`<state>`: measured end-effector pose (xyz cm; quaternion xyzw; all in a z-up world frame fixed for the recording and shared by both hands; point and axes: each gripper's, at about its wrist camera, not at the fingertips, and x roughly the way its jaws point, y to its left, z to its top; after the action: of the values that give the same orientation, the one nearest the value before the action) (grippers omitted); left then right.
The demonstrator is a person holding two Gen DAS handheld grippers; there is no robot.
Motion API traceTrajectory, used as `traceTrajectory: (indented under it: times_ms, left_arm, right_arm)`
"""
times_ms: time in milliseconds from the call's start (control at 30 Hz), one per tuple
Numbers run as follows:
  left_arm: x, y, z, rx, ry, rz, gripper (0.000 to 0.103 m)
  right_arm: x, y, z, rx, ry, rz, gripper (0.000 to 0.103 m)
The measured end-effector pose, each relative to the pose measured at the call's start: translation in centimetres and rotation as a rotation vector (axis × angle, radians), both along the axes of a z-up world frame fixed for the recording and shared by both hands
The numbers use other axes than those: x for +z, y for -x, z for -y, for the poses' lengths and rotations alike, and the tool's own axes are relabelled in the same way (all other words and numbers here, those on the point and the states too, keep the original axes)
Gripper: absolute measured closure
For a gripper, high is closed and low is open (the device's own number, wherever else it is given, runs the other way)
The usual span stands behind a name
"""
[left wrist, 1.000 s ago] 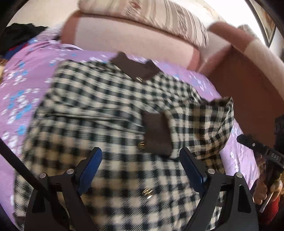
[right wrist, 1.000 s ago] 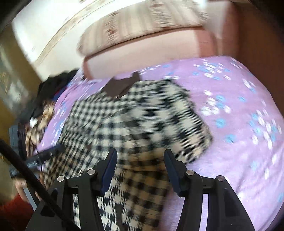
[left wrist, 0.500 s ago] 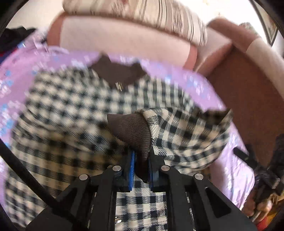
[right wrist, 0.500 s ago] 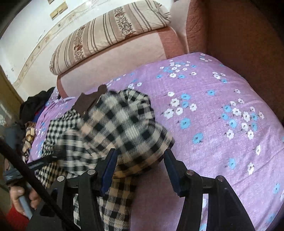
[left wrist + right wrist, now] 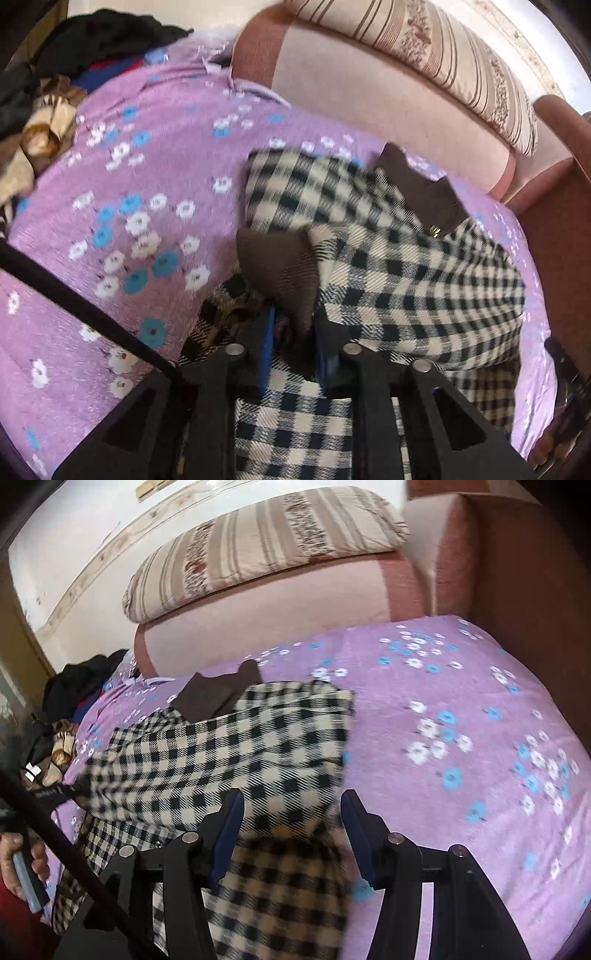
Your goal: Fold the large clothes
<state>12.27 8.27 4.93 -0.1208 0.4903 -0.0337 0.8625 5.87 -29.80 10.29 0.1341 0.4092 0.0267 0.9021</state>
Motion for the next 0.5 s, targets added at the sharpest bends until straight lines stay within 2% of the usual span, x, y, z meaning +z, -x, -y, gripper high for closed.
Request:
traceTrajectory:
  times_ms: [100, 200, 333, 500]
  left_arm:
    - [-1.4, -0.4, -0.2, 0.003, 0.003, 0.003, 0.07]
    - [-2.1, -1.2, -0.3, -0.005, 0.009, -0.009, 0.068]
    - [-1.1, -1.2, -0.4, -0.01, -0.021, 0.035, 0.066]
    - [1.7, 0.1, -0.6, 0.007, -0.072, 0.115, 0.06]
  right_arm:
    - [-0.8, -1.5, -2.3, 0.038, 0.017, -0.009, 0.044]
    - [-3.2, -3.4, -4.1, 0.059, 0.071, -0.072, 0.044]
    - [-6.8, -4.4, -3.2, -0.023, 0.148, -0.188, 0.044]
    - [-4.7, -1.7, -1.4, -0.114, 0.136, -0.164, 0.044]
